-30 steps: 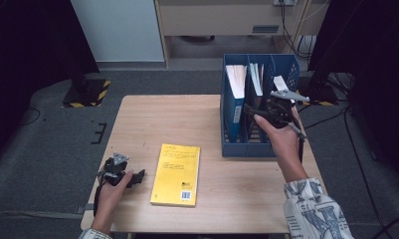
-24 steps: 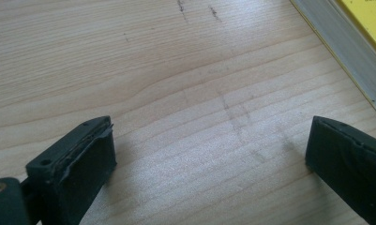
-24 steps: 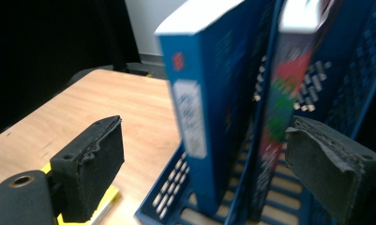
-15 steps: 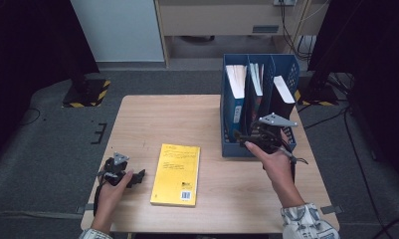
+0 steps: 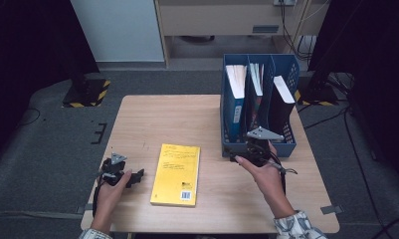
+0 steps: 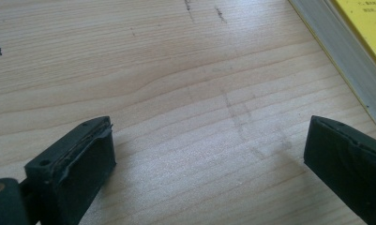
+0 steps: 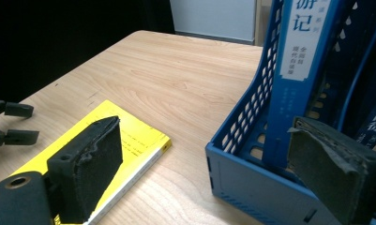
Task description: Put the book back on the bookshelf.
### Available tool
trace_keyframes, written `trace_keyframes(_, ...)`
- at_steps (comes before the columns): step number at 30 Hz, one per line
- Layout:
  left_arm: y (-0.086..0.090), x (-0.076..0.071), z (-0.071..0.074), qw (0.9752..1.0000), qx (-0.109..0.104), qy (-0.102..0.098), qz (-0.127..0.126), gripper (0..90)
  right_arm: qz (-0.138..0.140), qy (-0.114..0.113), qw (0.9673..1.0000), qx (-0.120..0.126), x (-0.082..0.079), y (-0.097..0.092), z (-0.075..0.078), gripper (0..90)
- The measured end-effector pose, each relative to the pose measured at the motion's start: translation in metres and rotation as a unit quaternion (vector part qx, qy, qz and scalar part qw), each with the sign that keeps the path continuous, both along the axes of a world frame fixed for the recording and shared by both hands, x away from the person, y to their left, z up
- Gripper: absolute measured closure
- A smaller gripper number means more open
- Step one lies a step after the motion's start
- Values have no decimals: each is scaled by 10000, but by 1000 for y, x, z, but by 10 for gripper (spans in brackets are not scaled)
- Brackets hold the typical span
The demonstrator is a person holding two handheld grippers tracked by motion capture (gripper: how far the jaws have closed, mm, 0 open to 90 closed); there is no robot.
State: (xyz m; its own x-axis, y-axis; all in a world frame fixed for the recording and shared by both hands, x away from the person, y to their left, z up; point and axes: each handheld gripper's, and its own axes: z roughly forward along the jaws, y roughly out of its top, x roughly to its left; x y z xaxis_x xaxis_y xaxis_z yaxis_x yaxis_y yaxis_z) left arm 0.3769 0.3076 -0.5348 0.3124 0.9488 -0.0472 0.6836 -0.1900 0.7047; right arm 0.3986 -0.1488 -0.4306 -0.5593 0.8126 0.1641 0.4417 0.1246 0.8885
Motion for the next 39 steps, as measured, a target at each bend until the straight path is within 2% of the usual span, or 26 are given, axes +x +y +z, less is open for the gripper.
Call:
trace_keyframes(3,-1,0,1,10000,-62,5,-34,16,54,-19,10000,18,-8,3,-3,107)
trace_keyframes(6,-2,-1,2,9999,-98,7,-67,28,112,-49,9999,-76,-15,9,-7,117)
trace_keyframes(12,-2,-6,7,9997,-167,-126,-152,43,365,-47,9991,-193,-25,34,-20,100)
trace_keyframes(16,-4,-10,12,9993,-243,-229,-195,57,548,-98,9977,-386,-30,48,-27,98)
trace_keyframes(19,-9,-12,15,9986,-293,-322,-290,62,673,-48,9968,-437,-33,57,-33,99)
trace_keyframes(24,-23,-20,22,9973,-282,-394,-543,70,954,101,9937,-575,-32,73,-45,119)
trace_keyframes(27,-35,-24,22,9962,-257,-380,-738,82,1158,322,9902,-712,-31,84,-55,131)
trace_keyframes(29,-42,-26,22,9952,-219,-385,-871,93,1214,456,9890,-704,-30,89,-61,140)
trace_keyframes(31,-50,-28,21,9941,-228,-364,-993,146,1280,621,9873,-701,-28,95,-69,143)
trace_keyframes(33,-56,-28,20,9929,-157,-293,-1146,150,1331,663,9860,-760,-28,99,-74,143)
trace_keyframes(35,-59,-28,18,9922,-145,-260,-1211,151,1388,766,9848,-716,-26,102,-78,143)
trace_keyframes(39,-60,-27,15,9909,-305,-136,-1301,186,1461,984,9816,-741,-25,108,-86,180)
